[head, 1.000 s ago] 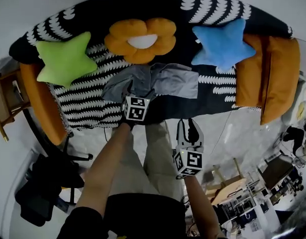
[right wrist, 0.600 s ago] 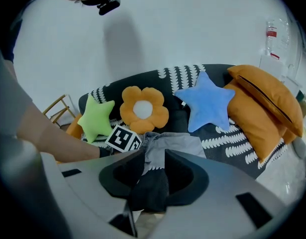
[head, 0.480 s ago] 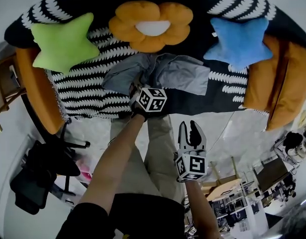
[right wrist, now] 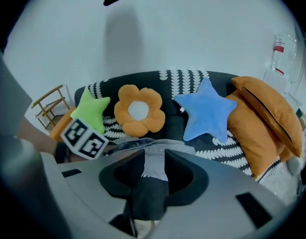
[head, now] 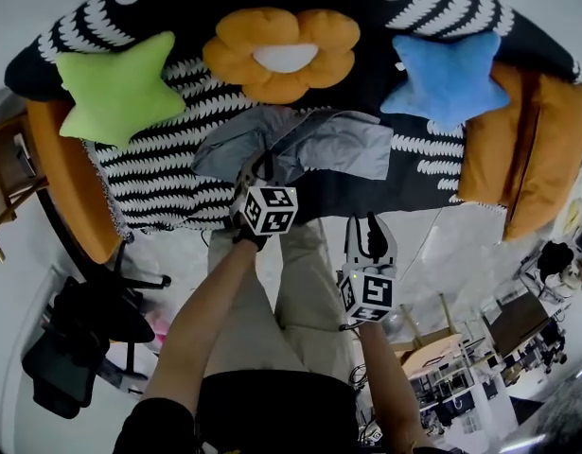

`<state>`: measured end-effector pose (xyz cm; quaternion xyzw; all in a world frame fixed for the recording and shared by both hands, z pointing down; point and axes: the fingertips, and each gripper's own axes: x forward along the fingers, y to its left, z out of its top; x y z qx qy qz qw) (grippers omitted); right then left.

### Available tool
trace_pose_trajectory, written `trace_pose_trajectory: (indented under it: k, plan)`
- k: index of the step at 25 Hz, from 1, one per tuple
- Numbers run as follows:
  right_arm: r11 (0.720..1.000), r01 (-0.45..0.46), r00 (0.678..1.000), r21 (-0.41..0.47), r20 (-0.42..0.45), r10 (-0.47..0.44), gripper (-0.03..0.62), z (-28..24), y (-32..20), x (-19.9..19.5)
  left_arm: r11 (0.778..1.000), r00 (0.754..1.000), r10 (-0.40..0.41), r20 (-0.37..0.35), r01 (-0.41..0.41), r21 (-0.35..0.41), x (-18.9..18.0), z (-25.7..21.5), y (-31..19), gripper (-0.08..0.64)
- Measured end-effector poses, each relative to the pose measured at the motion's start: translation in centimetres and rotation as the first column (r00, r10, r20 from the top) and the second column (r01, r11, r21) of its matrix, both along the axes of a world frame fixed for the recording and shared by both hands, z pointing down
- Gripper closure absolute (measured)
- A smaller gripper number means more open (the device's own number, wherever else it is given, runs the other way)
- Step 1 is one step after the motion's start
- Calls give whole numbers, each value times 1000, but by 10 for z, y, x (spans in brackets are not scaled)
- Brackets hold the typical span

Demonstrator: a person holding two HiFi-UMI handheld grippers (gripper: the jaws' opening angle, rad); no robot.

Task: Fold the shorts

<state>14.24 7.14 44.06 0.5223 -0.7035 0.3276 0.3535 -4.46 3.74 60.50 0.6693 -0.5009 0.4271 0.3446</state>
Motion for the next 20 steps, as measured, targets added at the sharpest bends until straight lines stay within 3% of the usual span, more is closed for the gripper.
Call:
trace_pose_trajectory:
  k: [5, 9, 13, 17, 20]
  plan:
    - [998, -41, 998, -36, -42, 40, 451, 46, -27, 45, 996, 995, 84, -62, -82, 26, -31, -50, 50, 534]
    - [996, 38, 996, -79, -72, -44, 434, 77, -39, 49, 994, 992, 103, -67, -105, -32, -71, -53, 99, 534]
    - [988, 123, 989, -92, -68, -130, 436, 107, -60, 27, 991, 993, 107, -49, -111, -77, -93, -43, 135, 534]
    - [973, 200, 978, -115, -39, -206, 435, 145, -98, -22, 988, 989, 140, -43, -142, -51, -88, -50, 147, 533]
    - [943, 277, 941, -186, -146, -305, 356, 190, -117, -55, 981, 980, 187, -68, -190, -39, -70, -56, 155, 532]
